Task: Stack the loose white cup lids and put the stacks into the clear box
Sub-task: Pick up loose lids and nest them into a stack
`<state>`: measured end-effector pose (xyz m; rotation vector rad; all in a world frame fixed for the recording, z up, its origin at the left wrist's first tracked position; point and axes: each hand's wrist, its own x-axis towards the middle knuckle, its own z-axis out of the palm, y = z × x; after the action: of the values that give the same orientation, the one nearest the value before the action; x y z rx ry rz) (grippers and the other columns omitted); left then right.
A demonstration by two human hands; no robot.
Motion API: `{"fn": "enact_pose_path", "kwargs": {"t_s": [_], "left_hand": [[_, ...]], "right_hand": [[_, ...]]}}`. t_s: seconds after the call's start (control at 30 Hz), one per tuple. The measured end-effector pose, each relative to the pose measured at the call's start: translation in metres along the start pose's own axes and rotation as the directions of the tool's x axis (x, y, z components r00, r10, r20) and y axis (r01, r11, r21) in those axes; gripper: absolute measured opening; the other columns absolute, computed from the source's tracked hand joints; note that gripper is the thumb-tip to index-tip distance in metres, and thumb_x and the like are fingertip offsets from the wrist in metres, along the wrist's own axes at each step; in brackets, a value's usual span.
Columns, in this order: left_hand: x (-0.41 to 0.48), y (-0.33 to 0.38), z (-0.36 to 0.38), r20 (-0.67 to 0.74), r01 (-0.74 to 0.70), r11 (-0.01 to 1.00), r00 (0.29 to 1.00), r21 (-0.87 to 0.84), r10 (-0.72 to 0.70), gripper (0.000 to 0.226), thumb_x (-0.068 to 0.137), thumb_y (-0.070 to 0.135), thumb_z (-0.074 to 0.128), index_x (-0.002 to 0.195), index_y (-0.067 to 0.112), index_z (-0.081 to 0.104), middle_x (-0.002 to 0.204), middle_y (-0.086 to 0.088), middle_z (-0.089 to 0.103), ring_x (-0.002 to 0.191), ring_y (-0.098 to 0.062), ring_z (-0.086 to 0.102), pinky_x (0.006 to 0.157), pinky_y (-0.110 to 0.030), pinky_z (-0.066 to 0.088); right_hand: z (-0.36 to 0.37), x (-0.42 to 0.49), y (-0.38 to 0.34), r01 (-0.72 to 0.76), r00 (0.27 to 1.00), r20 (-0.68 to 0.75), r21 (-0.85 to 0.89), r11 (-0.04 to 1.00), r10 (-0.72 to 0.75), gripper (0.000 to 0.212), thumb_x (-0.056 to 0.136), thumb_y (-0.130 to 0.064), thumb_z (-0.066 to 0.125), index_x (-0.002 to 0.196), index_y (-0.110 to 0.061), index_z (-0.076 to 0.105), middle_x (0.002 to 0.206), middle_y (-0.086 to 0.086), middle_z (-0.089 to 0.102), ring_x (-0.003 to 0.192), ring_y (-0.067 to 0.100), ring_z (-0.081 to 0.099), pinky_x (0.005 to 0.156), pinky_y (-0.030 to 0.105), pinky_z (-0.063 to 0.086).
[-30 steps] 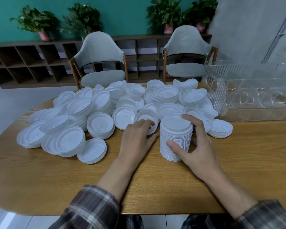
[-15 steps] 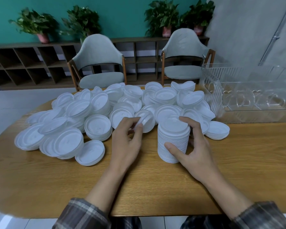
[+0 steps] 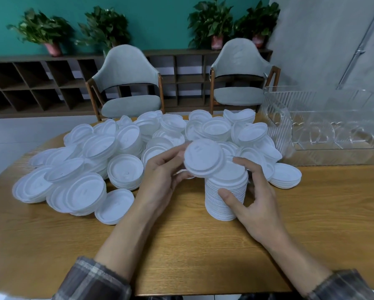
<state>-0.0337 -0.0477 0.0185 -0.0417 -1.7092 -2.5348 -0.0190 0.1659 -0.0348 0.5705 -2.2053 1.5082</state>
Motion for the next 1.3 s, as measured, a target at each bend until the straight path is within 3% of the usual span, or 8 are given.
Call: {"fn": "enact_pose_path", "kwargs": {"t_s": [0.13, 0.3, 0.4, 0.53, 0.7, 0.87, 1.0, 1.3], "left_hand": [[0.009, 0.007, 0.016, 0.151, -0.083, 0.948, 0.988, 0.306, 0.038, 0.025, 0.100, 0.004, 0.057, 0.104, 0.013, 0.080, 0.097, -0.014, 0.073, 0.082, -0.020, 0.060, 0.068, -0.026, 0.049], [0.019, 0.009, 0.027, 0.264, -0.190, 0.835, 0.963, 0.516, 0.056, 0.033, 0.103, 0.003, 0.049, 0.101, 0.018, 0.078, 0.100, -0.016, 0.072, 0.080, -0.013, 0.056, 0.067, -0.023, 0.040], [0.022, 0.007, 0.028, 0.285, -0.211, 0.815, 0.957, 0.539, 0.059, 0.034, 0.104, 0.003, 0.049, 0.101, 0.018, 0.079, 0.096, 0.007, 0.075, 0.076, 0.000, 0.058, 0.068, -0.014, 0.041], [0.020, -0.003, 0.026, 0.275, -0.249, 0.802, 0.955, 0.542, 0.111, 0.035, 0.104, 0.009, 0.047, 0.107, 0.022, 0.080, 0.100, 0.000, 0.072, 0.086, -0.005, 0.061, 0.076, -0.024, 0.045], [0.008, -0.014, 0.017, 0.346, -0.335, 0.784, 0.924, 0.523, 0.164, 0.044, 0.088, 0.049, 0.065, 0.126, 0.028, 0.072, 0.122, 0.009, 0.071, 0.121, -0.014, 0.063, 0.096, -0.030, 0.052], [0.007, -0.019, 0.013, 0.357, -0.324, 0.794, 0.923, 0.514, 0.145, 0.050, 0.080, 0.045, 0.081, 0.127, 0.032, 0.071, 0.125, 0.007, 0.071, 0.122, -0.019, 0.065, 0.102, -0.049, 0.054], [0.007, -0.019, 0.013, 0.376, -0.309, 0.813, 0.919, 0.494, 0.120, 0.050, 0.082, 0.046, 0.079, 0.130, 0.033, 0.070, 0.127, 0.008, 0.069, 0.123, -0.017, 0.063, 0.098, -0.037, 0.052], [0.009, -0.023, 0.003, 0.347, -0.349, 0.785, 0.920, 0.512, 0.183, 0.046, 0.095, 0.055, 0.056, 0.133, 0.032, 0.069, 0.125, 0.011, 0.070, 0.122, -0.013, 0.062, 0.099, -0.028, 0.048]], "right_hand": [[0.001, 0.002, -0.006, -0.017, 1.000, 0.011, 0.047, 0.999, 0.017, 0.080, 0.079, -0.056, 0.077, 0.143, -0.063, 0.029, 0.138, -0.039, 0.049, 0.132, -0.005, 0.052, 0.101, 0.012, 0.045], [0.000, 0.000, -0.003, 0.000, 1.000, 0.025, -0.014, 1.000, 0.000, 0.076, 0.082, -0.060, 0.074, 0.144, -0.064, 0.030, 0.144, -0.033, 0.048, 0.137, 0.002, 0.050, 0.109, 0.033, 0.048], [-0.001, 0.000, -0.002, -0.002, 1.000, 0.027, -0.025, 1.000, 0.003, 0.073, 0.082, -0.061, 0.073, 0.143, -0.061, 0.033, 0.142, -0.033, 0.049, 0.135, 0.002, 0.051, 0.108, 0.034, 0.049], [0.000, 0.000, -0.001, -0.003, 1.000, 0.018, -0.030, 1.000, 0.004, 0.070, 0.082, -0.061, 0.074, 0.142, -0.058, 0.036, 0.139, -0.031, 0.052, 0.133, 0.004, 0.053, 0.108, 0.034, 0.050], [0.000, -0.001, 0.000, -0.018, 1.000, 0.008, -0.010, 1.000, 0.018, 0.071, 0.083, -0.058, 0.076, 0.144, -0.051, 0.040, 0.139, -0.022, 0.057, 0.132, 0.012, 0.057, 0.105, 0.044, 0.052], [0.000, -0.002, 0.001, -0.031, 0.999, 0.022, -0.010, 0.999, 0.031, 0.074, 0.084, -0.058, 0.075, 0.149, -0.044, 0.041, 0.142, -0.020, 0.056, 0.135, 0.014, 0.056, 0.106, 0.047, 0.052], [-0.001, -0.002, -0.001, -0.025, 0.999, 0.022, -0.030, 0.999, 0.026, 0.076, 0.085, -0.055, 0.076, 0.151, -0.036, 0.043, 0.145, -0.018, 0.056, 0.137, 0.011, 0.054, 0.110, 0.046, 0.050], [-0.002, -0.004, -0.003, -0.048, 0.998, 0.047, -0.047, 0.998, 0.050, 0.079, 0.077, -0.055, 0.082, 0.144, -0.050, 0.040, 0.142, -0.021, 0.055, 0.134, 0.009, 0.055, 0.107, 0.046, 0.052]]}}
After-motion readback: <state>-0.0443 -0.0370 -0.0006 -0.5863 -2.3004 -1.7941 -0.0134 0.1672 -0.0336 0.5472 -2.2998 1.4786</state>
